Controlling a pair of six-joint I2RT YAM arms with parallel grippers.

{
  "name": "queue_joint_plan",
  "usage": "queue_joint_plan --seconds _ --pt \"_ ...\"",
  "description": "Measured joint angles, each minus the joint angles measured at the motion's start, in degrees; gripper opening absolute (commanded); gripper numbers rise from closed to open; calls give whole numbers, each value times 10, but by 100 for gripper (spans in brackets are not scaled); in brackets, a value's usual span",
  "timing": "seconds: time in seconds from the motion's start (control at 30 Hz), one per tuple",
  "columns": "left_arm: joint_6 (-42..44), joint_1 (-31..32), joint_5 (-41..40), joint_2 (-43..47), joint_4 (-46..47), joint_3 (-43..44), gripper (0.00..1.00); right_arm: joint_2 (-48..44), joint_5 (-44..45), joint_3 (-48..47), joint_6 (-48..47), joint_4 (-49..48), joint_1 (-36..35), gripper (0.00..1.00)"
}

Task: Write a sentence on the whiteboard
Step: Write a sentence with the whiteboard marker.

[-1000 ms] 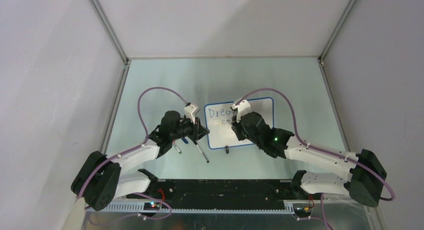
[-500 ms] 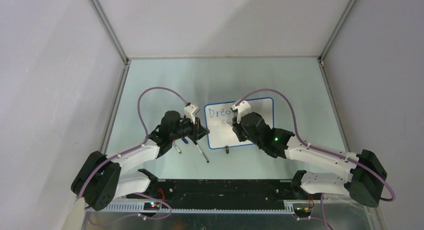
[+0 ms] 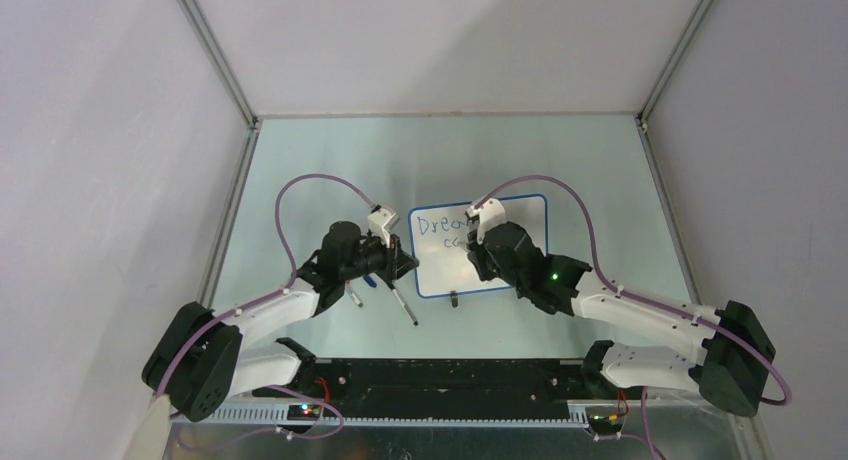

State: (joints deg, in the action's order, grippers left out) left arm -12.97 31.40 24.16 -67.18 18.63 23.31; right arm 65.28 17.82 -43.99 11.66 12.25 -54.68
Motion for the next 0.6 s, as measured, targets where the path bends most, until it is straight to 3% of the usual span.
queue_joint_plan --seconds 0.6 --pt "0 0 0 0 0 0 26 0 10 -5 3 -2 3 0"
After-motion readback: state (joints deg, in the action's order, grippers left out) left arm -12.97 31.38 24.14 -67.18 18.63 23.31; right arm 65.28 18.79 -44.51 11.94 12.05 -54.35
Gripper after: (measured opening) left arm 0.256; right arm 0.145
